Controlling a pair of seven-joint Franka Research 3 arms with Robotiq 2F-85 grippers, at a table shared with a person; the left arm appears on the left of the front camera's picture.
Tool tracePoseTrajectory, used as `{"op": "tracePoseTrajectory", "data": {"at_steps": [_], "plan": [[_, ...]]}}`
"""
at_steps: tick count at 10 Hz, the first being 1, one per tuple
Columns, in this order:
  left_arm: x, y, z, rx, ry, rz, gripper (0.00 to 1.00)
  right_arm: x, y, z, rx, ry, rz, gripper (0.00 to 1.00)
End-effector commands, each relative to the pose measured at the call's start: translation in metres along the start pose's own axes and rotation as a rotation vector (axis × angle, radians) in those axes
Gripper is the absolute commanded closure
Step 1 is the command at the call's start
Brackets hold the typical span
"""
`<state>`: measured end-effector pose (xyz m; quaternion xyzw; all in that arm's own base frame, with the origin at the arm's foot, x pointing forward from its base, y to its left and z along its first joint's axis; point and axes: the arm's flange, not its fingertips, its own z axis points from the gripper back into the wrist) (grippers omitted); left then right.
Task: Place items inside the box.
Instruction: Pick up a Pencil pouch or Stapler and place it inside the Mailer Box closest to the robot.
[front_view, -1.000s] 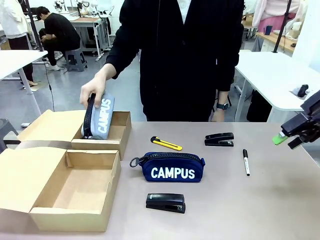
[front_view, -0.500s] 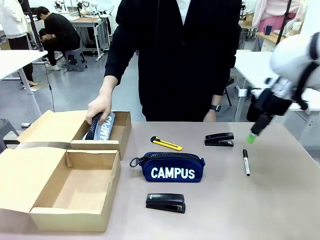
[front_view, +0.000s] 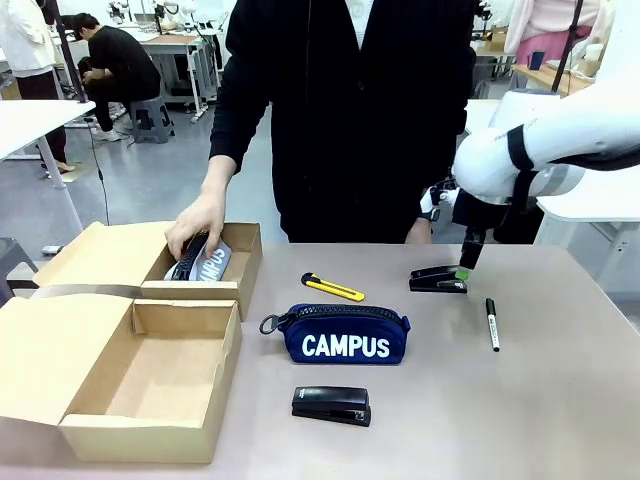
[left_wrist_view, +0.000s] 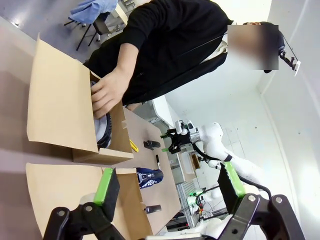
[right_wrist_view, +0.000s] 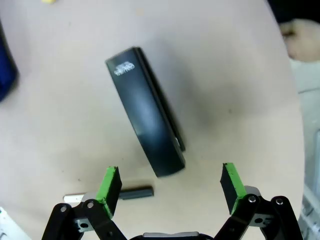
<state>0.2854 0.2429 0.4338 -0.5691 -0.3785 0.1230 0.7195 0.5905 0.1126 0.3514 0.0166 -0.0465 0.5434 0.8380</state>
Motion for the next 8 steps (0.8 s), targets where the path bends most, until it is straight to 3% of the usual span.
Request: {"op": "tracePoseTrajectory", "data": {"at_steps": [1, 8], "plan": [[0.0, -0.001, -0.001, -0.023, -0.02, -0.021, 0.0, 0.007, -0.005, -0.012, -0.012, -0.004, 0.133, 0.0], [0.0, -0.001, -0.001, -0.023, -0.02, -0.021, 0.0, 0.031, -0.006, -0.042, 0.083, 0.033, 0.243, 0.0]]}}
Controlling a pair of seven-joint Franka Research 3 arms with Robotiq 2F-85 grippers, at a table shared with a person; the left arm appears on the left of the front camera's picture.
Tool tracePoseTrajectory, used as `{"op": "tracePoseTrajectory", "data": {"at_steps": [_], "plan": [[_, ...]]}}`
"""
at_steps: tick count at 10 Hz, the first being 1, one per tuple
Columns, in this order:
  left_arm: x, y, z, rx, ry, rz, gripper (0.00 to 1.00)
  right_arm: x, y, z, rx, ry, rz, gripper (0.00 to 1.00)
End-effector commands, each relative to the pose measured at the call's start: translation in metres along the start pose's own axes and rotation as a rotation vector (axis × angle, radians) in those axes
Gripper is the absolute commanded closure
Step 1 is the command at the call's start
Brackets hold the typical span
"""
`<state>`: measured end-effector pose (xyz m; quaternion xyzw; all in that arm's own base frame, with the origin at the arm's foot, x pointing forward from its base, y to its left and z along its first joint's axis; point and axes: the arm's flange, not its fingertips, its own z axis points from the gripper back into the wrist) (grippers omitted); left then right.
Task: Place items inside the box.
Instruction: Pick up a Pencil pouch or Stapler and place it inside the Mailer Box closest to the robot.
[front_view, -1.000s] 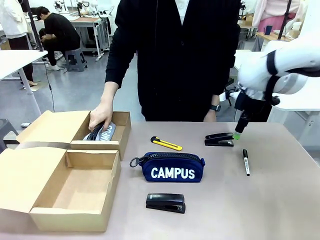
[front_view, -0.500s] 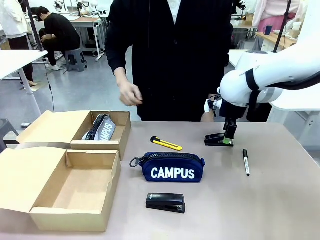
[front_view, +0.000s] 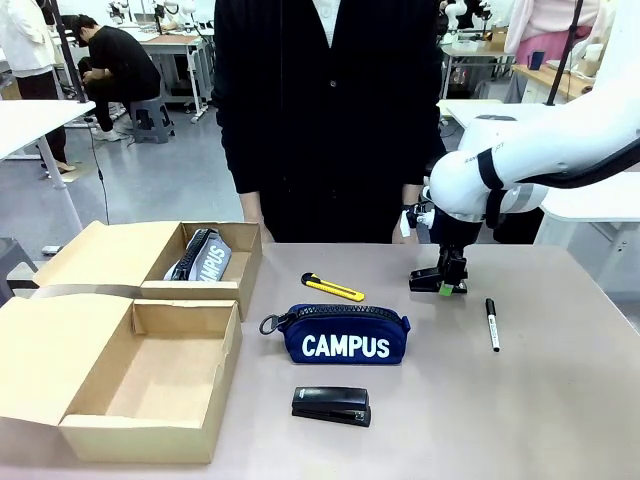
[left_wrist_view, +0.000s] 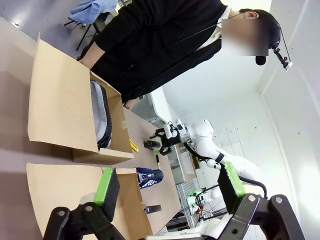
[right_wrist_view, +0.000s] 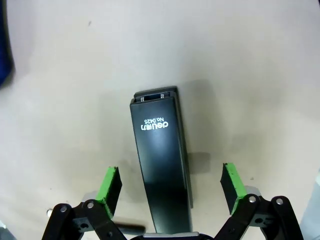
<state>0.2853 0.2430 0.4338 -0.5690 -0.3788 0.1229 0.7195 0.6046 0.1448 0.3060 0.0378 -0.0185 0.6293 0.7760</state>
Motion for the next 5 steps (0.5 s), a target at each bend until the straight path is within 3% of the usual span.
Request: {"op": "tracePoseTrajectory", "data": {"at_steps": [1, 3, 4, 5], "plan": [[-0.0003, -0.0012, -0.0014, -0.023, -0.02, -0.02, 0.0, -0.002, -0.0077, 0.0071, 0.011, 0.015, 0.028, 0.0], [-0.0003, -0.0012, -0.0014, -0.023, -0.02, -0.02, 0.0, -0.0019, -0.0062, 0.0062, 0.049, 0.038, 0.024, 0.0], [-0.0003, -0.0012, -0.0014, -0.023, -0.02, -0.02, 0.0, -0.0034, -0.0058, 0.0058, 0.065, 0.053, 0.031, 0.59], [-0.0003, -0.0012, -0.0014, -0.023, -0.02, -0.02, 0.0, -0.0042, -0.0064, 0.0055, 0.07, 0.057, 0.028, 0.59]]}}
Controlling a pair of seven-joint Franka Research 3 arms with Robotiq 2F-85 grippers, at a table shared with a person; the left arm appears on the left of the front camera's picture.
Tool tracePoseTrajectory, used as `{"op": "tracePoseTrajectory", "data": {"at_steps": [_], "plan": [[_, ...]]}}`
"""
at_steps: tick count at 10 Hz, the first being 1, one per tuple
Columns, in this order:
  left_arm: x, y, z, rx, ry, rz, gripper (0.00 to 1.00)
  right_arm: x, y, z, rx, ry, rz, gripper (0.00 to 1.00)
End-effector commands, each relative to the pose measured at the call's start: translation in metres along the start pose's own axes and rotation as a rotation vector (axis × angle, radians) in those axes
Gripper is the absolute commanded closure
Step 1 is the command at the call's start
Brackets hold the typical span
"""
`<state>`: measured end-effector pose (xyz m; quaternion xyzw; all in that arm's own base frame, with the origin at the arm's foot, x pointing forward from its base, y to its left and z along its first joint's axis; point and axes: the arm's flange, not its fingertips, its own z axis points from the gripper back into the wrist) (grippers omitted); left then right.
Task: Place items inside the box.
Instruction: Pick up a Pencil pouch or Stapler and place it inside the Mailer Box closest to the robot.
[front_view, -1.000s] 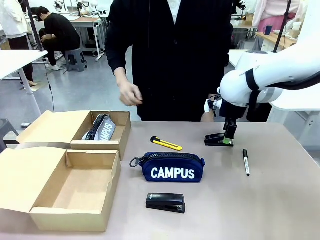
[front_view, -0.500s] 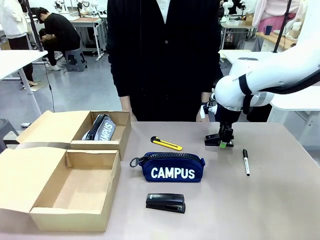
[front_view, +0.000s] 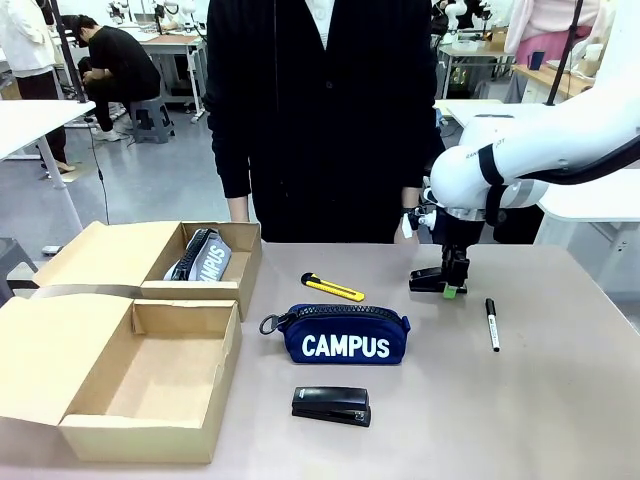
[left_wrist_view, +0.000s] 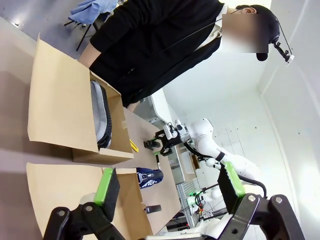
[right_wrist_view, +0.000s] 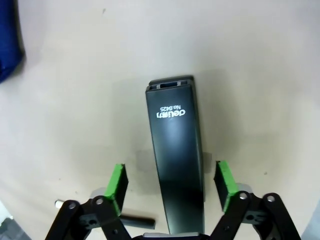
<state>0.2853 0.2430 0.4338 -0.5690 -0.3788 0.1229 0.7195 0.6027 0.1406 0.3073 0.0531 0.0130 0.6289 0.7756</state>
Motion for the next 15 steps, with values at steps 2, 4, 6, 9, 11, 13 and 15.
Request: {"op": "tracePoseTrajectory", "data": {"at_steps": [2, 4, 6, 9, 11, 13, 15], "plan": [[0.0, -0.001, -0.001, -0.023, -0.02, -0.02, 0.0, -0.001, -0.008, -0.001, 0.012, 0.047, 0.033, 0.64], [0.0, -0.001, -0.001, -0.023, -0.02, -0.02, 0.0, -0.001, -0.008, -0.005, 0.026, 0.052, 0.034, 1.0], [0.0, -0.001, -0.001, -0.023, -0.02, -0.02, 0.0, -0.003, -0.008, -0.007, 0.037, 0.054, 0.031, 1.0], [0.0, -0.001, -0.001, -0.023, -0.02, -0.02, 0.0, -0.005, -0.006, -0.01, 0.054, 0.065, 0.023, 1.0], [0.0, -0.001, -0.001, -0.023, -0.02, -0.02, 0.0, -0.008, -0.004, -0.004, 0.057, 0.054, 0.006, 1.0], [0.0, -0.001, -0.001, -0.023, -0.02, -0.02, 0.0, -0.02, 0.011, 0.039, 0.045, -0.008, -0.189, 1.0], [0.0, -0.001, -0.001, -0.023, -0.02, -0.02, 0.0, -0.039, 0.063, 0.091, 0.092, -0.016, -0.408, 1.0]]}}
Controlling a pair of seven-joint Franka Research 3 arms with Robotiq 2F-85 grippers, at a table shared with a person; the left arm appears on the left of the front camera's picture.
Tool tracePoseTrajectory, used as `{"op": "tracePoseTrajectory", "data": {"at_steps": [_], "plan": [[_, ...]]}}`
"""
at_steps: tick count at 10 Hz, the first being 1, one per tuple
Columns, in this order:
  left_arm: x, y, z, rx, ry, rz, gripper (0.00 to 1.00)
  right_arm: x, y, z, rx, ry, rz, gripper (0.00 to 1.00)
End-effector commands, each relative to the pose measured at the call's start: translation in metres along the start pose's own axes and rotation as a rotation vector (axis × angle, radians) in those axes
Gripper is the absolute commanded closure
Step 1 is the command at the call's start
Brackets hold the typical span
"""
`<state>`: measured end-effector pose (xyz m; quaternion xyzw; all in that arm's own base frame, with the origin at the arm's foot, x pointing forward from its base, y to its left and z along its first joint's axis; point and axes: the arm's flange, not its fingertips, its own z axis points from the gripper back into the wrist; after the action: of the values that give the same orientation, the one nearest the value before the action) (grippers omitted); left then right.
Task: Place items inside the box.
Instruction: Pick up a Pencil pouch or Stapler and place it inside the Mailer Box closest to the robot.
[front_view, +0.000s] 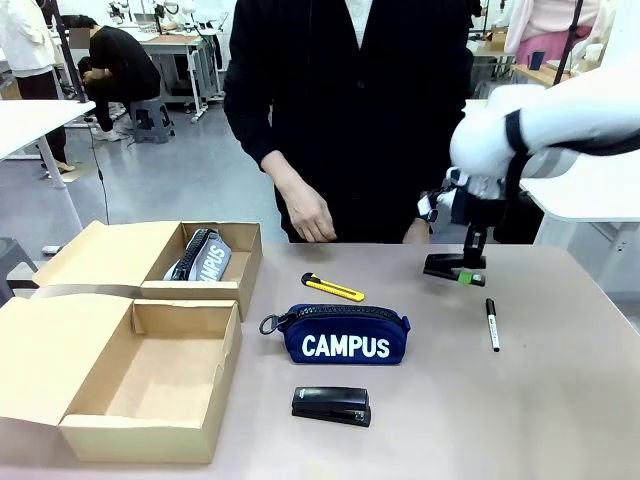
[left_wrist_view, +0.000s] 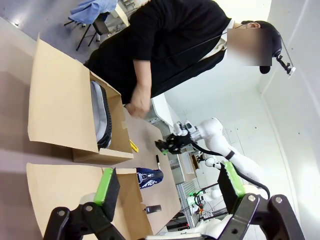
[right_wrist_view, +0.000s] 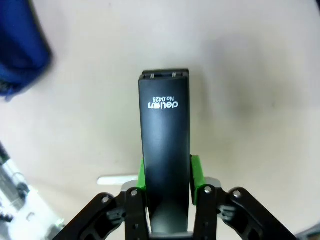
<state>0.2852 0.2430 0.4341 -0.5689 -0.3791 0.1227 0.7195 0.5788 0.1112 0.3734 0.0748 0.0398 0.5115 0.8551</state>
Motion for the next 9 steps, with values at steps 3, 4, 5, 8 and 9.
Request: {"op": "tracePoseTrajectory", "data": {"at_steps": [3, 4, 5, 8, 9], "plan": [[0.0, -0.001, -0.002, -0.023, -0.02, -0.02, 0.0, -0.096, 0.141, 0.066, 0.114, -0.023, -0.357, 1.0], [0.0, -0.001, -0.002, -0.023, -0.02, -0.02, 0.0, -0.12, 0.162, 0.068, 0.12, -0.06, -0.48, 1.0], [0.0, -0.001, -0.002, -0.023, -0.02, -0.02, 0.0, -0.138, 0.179, 0.065, 0.104, -0.099, -0.584, 1.0], [0.0, -0.001, -0.002, -0.023, -0.02, -0.02, 0.0, -0.179, 0.216, 0.044, 0.109, -0.21, -0.708, 1.0], [0.0, -0.001, -0.002, -0.023, -0.02, -0.02, 0.0, -0.178, 0.203, 0.039, 0.094, -0.22, -0.77, 1.0]]}}
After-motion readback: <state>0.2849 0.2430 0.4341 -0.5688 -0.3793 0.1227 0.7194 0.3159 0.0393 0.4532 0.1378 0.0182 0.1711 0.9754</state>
